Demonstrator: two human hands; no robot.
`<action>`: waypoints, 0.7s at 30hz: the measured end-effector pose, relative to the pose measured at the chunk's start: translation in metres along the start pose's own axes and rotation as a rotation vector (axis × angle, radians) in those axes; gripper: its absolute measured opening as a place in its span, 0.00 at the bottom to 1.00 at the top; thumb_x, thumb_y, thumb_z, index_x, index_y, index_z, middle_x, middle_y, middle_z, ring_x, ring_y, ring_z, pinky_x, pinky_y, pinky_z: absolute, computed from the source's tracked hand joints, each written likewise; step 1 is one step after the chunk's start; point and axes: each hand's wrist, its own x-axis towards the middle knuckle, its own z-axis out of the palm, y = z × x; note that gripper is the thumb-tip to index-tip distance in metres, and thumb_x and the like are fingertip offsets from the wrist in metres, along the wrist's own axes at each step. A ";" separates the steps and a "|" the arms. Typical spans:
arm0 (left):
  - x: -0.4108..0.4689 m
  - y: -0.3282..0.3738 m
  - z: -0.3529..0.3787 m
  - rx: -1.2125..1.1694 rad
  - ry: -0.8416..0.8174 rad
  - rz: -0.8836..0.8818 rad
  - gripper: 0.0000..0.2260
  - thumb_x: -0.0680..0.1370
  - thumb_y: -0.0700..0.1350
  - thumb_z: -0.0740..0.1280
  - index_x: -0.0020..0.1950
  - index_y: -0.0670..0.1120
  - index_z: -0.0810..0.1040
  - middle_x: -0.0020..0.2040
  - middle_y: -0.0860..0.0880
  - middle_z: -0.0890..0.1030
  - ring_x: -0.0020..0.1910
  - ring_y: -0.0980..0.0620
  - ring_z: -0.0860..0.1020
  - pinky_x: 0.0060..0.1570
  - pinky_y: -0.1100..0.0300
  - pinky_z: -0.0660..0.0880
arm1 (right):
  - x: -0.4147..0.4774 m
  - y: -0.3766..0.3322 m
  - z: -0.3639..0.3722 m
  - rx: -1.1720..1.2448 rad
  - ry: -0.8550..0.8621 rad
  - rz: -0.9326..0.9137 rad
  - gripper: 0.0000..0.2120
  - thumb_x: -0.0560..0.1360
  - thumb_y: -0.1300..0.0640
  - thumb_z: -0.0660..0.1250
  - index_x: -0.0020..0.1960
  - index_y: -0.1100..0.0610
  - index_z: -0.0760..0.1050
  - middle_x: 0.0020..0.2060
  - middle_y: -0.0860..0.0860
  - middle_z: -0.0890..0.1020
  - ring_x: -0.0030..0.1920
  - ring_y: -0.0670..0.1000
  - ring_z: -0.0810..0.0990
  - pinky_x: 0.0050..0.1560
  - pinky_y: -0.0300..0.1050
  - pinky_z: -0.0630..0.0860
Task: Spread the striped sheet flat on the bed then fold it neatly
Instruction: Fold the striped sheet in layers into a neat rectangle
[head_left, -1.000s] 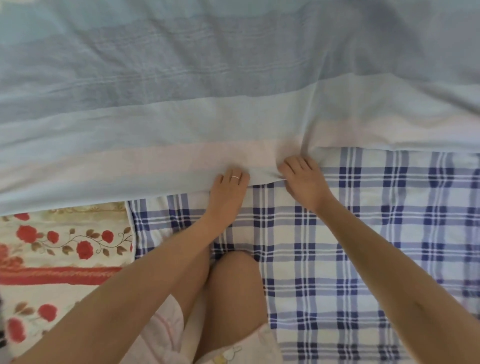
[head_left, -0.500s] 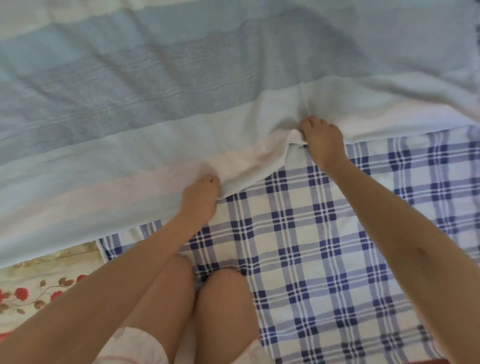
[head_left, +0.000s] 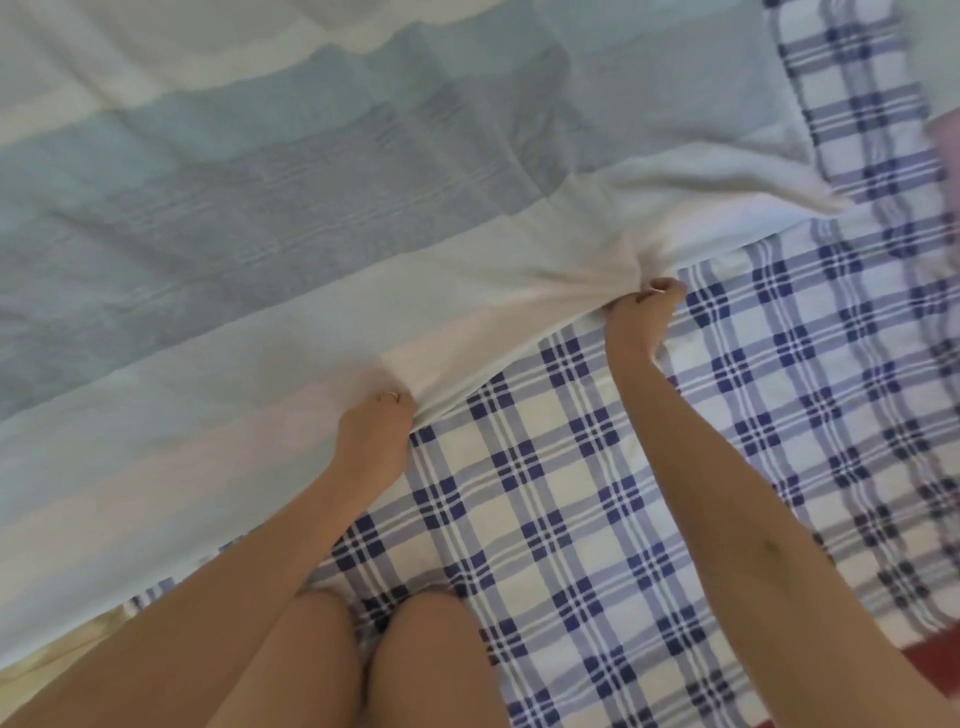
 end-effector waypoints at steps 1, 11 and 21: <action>0.003 0.004 -0.003 -0.017 0.046 0.025 0.18 0.77 0.42 0.65 0.66 0.44 0.67 0.60 0.47 0.73 0.55 0.49 0.75 0.38 0.59 0.68 | 0.005 -0.001 0.001 0.251 0.004 0.207 0.12 0.77 0.66 0.54 0.60 0.60 0.65 0.47 0.55 0.74 0.40 0.53 0.74 0.35 0.44 0.73; 0.045 0.032 -0.043 0.026 -0.162 0.204 0.09 0.73 0.38 0.64 0.52 0.46 0.75 0.45 0.51 0.74 0.42 0.52 0.74 0.43 0.61 0.73 | 0.071 -0.055 -0.019 0.715 -0.268 0.437 0.05 0.74 0.66 0.62 0.50 0.63 0.73 0.47 0.58 0.80 0.50 0.61 0.81 0.53 0.55 0.79; 0.086 0.062 -0.090 -0.342 0.111 -0.204 0.49 0.68 0.56 0.75 0.77 0.51 0.44 0.77 0.45 0.42 0.76 0.44 0.42 0.71 0.40 0.49 | 0.125 0.022 -0.091 0.615 0.128 0.611 0.11 0.80 0.63 0.58 0.45 0.56 0.77 0.30 0.49 0.73 0.26 0.45 0.67 0.22 0.33 0.68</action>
